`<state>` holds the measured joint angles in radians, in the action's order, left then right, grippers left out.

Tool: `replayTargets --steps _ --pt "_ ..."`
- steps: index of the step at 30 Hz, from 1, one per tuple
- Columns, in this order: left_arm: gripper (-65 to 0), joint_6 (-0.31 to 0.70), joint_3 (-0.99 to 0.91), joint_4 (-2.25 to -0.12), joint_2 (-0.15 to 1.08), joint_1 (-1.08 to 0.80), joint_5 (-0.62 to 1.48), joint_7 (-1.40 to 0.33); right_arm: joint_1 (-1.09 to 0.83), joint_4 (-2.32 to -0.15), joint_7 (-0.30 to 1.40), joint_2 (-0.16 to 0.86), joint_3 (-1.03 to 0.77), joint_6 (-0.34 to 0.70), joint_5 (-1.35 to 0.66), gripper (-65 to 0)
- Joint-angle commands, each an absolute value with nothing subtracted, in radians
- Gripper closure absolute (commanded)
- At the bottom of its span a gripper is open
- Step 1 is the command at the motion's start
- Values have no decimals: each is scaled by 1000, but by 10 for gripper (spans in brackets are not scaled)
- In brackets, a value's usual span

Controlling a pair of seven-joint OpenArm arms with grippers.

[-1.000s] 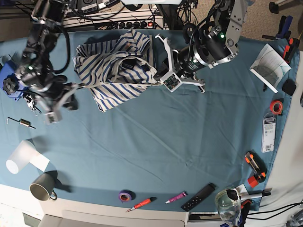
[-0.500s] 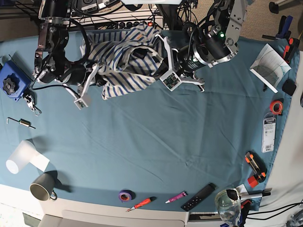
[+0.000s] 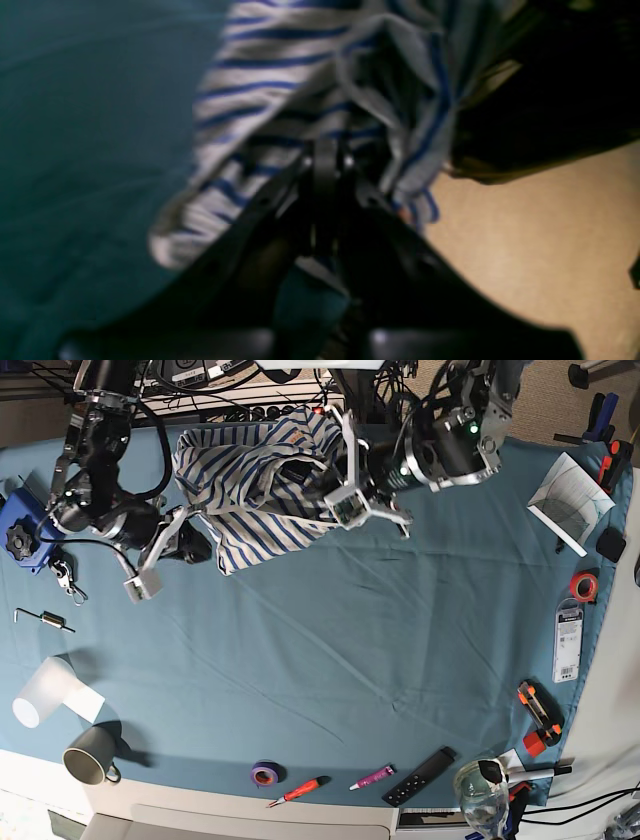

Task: Fold the T-shirt properly
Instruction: 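Grasp the bundle with both grippers and fold it over toward the left gripper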

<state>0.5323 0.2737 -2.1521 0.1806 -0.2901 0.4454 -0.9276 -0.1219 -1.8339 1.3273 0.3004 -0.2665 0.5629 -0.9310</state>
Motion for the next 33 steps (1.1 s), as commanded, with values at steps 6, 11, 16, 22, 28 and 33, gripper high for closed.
replayTargets --steps 6,11,16,22,28,33 --pt "0 535 273 -2146 177 -297 428 -876 -110 -1853 1375 313 -270 638 -1107 0" --pt "0 494 273 -2041 151 -263 356 -839 -111 -1853 1396 313 -269 673 -1179 0" --pt "0 495 273 -1879 139 -203 351 -842 -114 -1852 1396 314 -223 673 -1178 0" --pt "0 494 273 -1813 136 -166 351 -847 -119 -1852 1396 313 -41 673 -1157 0" --pt "0 494 273 -1813 136 -166 351 -856 -126 -1852 1396 342 130 672 -1050 0" --pt "0 494 273 -1813 136 -166 350 -856 -138 -1853 1396 429 224 672 -1208 0"
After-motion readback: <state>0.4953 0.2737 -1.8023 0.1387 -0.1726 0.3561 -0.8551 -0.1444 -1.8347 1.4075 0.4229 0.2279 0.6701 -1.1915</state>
